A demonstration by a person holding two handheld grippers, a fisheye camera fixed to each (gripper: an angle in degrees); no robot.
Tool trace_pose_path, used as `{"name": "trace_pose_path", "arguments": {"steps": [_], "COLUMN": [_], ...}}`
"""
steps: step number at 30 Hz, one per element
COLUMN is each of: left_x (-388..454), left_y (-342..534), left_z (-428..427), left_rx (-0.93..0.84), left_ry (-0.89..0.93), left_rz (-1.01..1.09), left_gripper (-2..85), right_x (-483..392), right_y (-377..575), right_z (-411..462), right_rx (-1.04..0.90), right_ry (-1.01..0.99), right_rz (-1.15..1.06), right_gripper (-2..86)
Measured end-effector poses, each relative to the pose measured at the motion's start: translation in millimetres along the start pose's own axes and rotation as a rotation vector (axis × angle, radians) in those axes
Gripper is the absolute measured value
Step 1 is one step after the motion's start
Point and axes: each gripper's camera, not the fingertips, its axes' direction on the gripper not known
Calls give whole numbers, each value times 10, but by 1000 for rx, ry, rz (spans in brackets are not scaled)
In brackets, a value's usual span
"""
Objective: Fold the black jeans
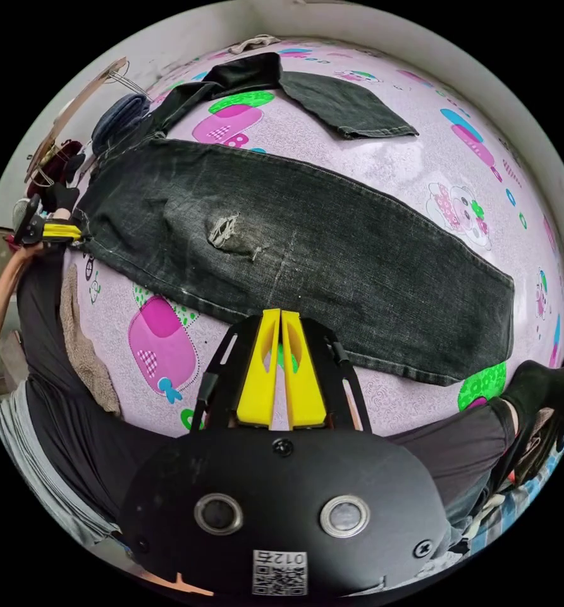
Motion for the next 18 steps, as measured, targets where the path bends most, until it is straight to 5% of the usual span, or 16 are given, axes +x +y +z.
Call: {"name": "trace_pose_path", "arguments": {"steps": [7,11,15,18], "left_x": [240,-159,-622,-602], "left_y": [-79,-36,10,-154], "left_z": [286,157,77,341], "left_rx": [-200,-118,-39,-130], "left_ry": [-99,30,-70,-71], "left_rz": [232,68,-175,-134], "left_gripper": [0,1,5,5], "right_x": [212,257,245,221], "right_y": [-37,-78,-226,-405], "right_z": [-237,-482,-783,-1020], "right_rx": [-46,-34,-35,-53], "right_ry": [-60,-64,-46,-22], "right_rz": [31,41,28,9], "right_gripper": [-10,-10,-9,-9]}}
